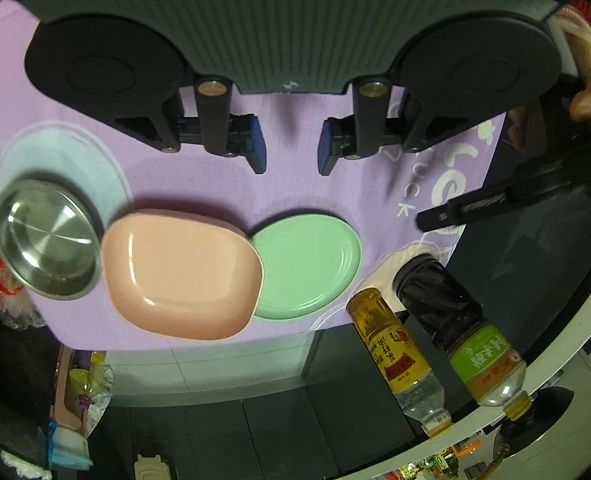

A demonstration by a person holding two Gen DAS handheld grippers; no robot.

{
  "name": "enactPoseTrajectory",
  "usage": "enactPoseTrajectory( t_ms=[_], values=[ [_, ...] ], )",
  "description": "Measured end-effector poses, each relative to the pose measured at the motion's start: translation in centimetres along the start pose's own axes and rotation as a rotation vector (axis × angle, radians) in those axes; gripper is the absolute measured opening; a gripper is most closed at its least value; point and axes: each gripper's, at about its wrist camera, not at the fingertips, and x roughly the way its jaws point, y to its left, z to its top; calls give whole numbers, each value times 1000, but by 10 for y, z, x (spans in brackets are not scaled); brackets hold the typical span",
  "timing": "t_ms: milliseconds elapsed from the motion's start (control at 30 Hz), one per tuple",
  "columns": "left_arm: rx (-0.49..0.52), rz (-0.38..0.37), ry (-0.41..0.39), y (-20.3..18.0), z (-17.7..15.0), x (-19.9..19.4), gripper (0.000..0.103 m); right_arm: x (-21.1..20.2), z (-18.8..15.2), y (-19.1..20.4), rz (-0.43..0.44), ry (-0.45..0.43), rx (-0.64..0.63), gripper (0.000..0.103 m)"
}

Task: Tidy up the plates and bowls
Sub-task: 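Move both grippers toward the green plate beside the pink dish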

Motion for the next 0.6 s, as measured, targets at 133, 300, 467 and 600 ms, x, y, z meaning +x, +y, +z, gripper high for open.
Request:
enactPoseTrajectory(
  t_ms=[133, 300, 467, 600],
  values=[
    [-63, -30, 55, 5, 8, 27, 20, 17, 7, -8, 0, 35, 27, 10],
    [-112, -59, 71, 10, 11, 41, 20, 27, 20, -16, -7, 29, 59, 10],
    [-135, -70, 49, 11, 16, 48, 24, 40, 27, -16, -9, 16, 81, 10],
    [-143, -69, 48, 10, 18, 55, 24, 51, 28, -17, -1, 35, 103, 10]
  ],
)
